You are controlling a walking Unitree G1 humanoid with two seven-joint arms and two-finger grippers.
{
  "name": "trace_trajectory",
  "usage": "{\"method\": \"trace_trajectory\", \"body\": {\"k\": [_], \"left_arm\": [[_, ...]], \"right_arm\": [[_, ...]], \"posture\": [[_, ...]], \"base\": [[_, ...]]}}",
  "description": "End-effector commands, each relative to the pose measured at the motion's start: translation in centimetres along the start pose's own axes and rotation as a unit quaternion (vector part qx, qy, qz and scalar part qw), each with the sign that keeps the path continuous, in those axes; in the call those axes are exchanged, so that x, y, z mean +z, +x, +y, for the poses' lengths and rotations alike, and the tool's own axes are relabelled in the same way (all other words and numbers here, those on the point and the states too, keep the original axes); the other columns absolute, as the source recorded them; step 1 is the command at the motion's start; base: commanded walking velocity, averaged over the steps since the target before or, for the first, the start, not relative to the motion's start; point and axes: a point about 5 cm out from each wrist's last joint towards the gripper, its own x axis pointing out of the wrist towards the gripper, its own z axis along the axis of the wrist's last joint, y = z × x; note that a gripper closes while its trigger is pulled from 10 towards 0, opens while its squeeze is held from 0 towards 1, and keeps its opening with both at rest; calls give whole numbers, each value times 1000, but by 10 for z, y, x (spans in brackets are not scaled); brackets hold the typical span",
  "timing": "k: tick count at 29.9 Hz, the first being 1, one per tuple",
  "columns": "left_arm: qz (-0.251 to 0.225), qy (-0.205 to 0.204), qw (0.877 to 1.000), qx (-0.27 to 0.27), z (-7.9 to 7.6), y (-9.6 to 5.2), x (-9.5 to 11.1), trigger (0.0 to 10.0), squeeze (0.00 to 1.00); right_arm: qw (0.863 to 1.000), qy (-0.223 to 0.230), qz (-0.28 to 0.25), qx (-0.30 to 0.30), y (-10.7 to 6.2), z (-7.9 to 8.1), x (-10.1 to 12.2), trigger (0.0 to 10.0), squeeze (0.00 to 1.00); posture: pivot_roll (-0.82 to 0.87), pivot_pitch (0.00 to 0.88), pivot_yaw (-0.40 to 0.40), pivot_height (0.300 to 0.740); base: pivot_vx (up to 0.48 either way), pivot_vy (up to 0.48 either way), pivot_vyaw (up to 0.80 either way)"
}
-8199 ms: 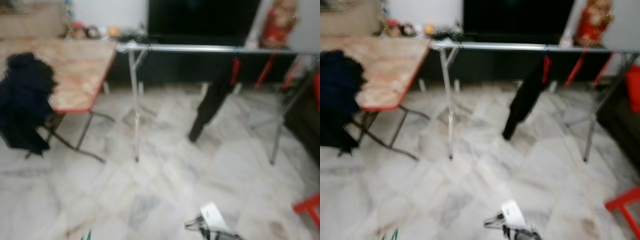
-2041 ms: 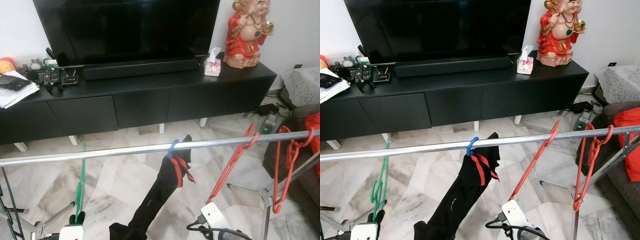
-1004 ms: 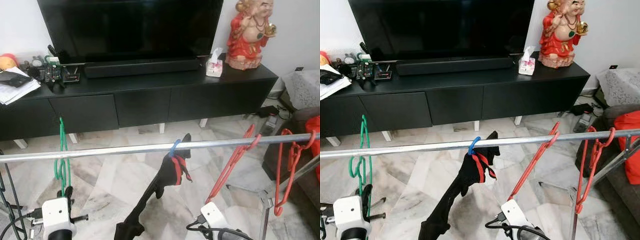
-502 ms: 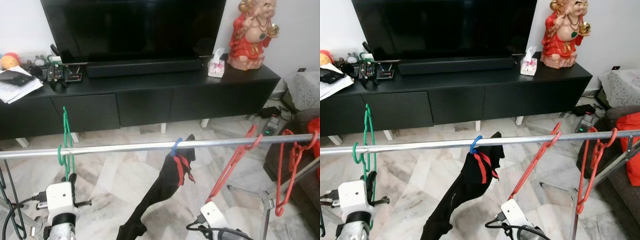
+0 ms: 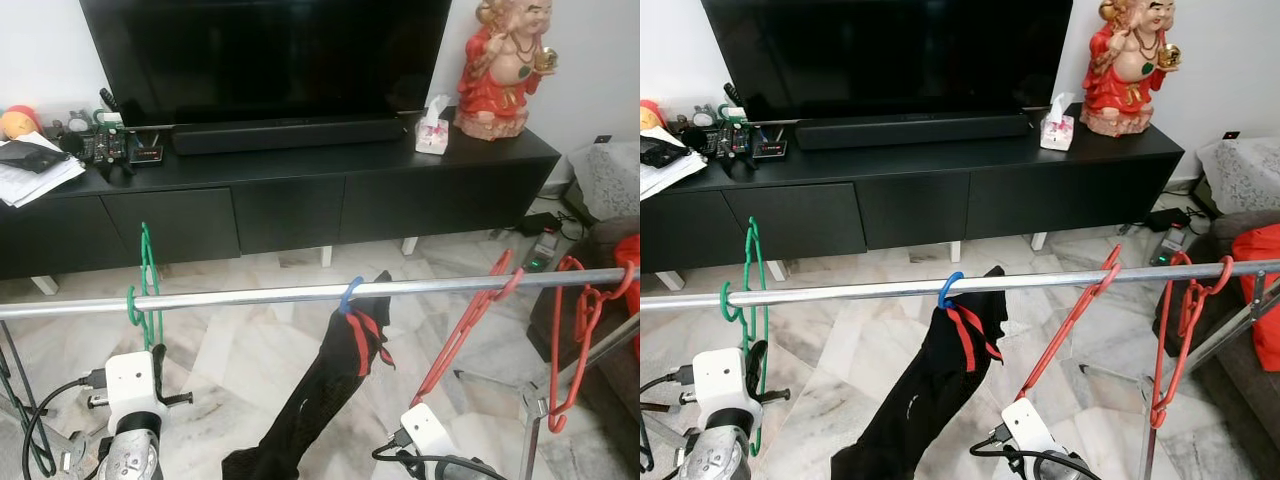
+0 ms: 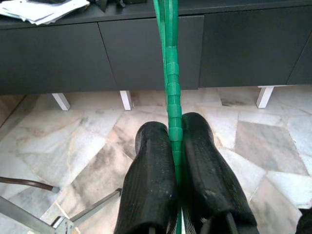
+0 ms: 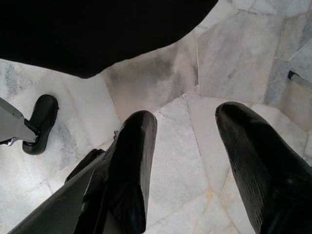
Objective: Hang hanger
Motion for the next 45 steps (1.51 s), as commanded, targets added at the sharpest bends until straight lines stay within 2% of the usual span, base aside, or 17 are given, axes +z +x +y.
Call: {"method": "trace_trajectory", "body": {"k": [1,8,16,22,26,27,28,35,40,45], "left_arm": [[52,2,999,-6,-1,-3,-15,10000,0],[88,20,996,-15,-6,-8,-26,10000,0],[66,19,998,-5,-10,-6,-17,10000,0],[82,40,996,14,-11,-1,-16,10000,0],[40,21,999,12,-14,3,-2,10000,0],[5,11,1000,9,-15,3,8,10000,0],[-5,13,1000,11,-14,3,11,10000,0],[-21,14,999,26,-8,1,17,10000,0],[-9,21,999,27,-7,-1,14,10000,0],[38,39,998,17,-10,-3,-2,10000,0]], "right_arm": [[1000,0,0,-1,0,-1,1,10000,0],[1000,0,1,-2,0,-1,1,10000,0],[1000,-2,1,-2,0,-2,1,10000,0],[1000,-1,1,-4,0,-2,1,10000,0],[1000,3,-2,-6,0,-2,1,10000,0],[1000,3,-3,-6,0,-2,1,10000,0],[1000,4,-3,-6,0,-2,1,10000,0],[1000,4,-3,-6,0,-1,2,10000,0],[1000,4,-3,-5,0,-1,2,10000,0],[1000,3,-2,-5,0,-1,1,10000,0]], "posture": [[-87,0,-36,740],[-86,0,-36,740],[-85,0,-38,740],[-87,0,-35,740],[-89,0,-33,740],[-88,0,-34,740],[-86,0,-34,740],[-83,0,-31,740],[-82,0,-32,740],[-84,0,-32,740]], "base": [[0,0,0],[0,0,0],[0,0,0],[0,0,0],[0,0,0],[0,0,0],[0,0,0],[0,0,0],[0,0,0],[0,0,0]]}}
